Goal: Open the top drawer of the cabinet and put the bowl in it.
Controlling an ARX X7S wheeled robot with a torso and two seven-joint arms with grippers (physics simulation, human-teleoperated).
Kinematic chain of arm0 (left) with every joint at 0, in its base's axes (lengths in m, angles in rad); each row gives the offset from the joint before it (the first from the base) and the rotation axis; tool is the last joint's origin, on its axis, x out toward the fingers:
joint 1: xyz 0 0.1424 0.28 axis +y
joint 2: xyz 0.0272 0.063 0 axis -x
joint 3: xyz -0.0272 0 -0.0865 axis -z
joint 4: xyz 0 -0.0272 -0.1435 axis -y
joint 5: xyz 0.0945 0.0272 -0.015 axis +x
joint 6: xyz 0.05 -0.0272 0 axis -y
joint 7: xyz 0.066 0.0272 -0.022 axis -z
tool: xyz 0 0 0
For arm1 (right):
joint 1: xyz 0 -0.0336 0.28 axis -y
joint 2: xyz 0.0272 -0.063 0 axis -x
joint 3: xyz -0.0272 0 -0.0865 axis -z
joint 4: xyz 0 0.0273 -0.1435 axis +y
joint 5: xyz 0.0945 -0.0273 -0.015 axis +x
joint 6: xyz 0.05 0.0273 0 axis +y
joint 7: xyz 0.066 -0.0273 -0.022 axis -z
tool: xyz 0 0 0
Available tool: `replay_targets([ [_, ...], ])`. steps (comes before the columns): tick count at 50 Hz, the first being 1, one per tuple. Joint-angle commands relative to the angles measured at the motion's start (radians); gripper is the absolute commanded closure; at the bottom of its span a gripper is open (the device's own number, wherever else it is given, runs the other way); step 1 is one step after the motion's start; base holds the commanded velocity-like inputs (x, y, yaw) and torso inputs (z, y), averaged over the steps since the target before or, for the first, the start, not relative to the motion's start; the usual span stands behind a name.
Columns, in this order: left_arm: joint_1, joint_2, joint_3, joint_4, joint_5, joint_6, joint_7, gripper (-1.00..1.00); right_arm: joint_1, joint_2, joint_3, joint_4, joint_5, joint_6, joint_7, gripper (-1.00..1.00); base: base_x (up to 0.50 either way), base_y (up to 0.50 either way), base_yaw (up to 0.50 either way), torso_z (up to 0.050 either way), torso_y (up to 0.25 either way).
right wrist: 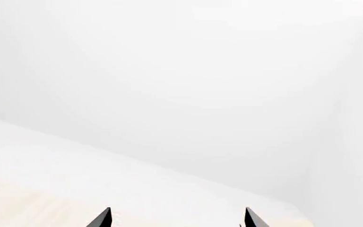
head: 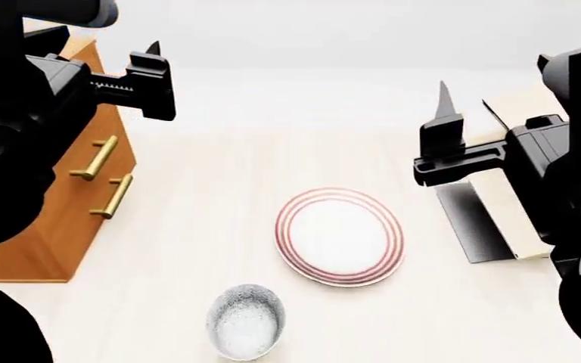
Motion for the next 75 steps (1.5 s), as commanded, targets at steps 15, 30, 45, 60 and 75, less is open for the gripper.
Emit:
replay_targets([
  [15,0.021,-0.028,0.023,-0.024,-0.045,0.042,-0.028,-1.00,-0.026,0.027,-0.038,0.001,-0.039,-0.066,-0.028,-1.00,0.46,0.00,0.00,0.000,0.001],
  [30,-0.012,-0.188,0.380,-0.120,0.107,0.195,0.037,-1.00,-0.102,0.042,-0.059,0.005,-0.125,-0.132,-0.087,-1.00,0.00,0.00,0.00,0.000,0.000],
  [45,-0.093,-0.265,0.770,-0.307,0.298,0.282,0.092,-1.00,-0.170,0.051,-0.107,0.023,-0.233,-0.200,-0.144,-1.00,0.00,0.00,0.00,0.000,0.000],
  [60,-0.135,-0.198,0.949,-0.580,0.426,0.363,0.084,-1.00,-0.195,0.048,-0.141,0.038,-0.279,-0.240,-0.170,-1.00,0.00,0.00,0.00,0.000,0.000],
  [75,-0.187,-0.136,1.054,-0.817,0.511,0.436,0.085,-1.00,-0.239,0.058,-0.161,0.060,-0.333,-0.296,-0.209,-1.00,0.00,0.00,0.00,0.000,0.000],
])
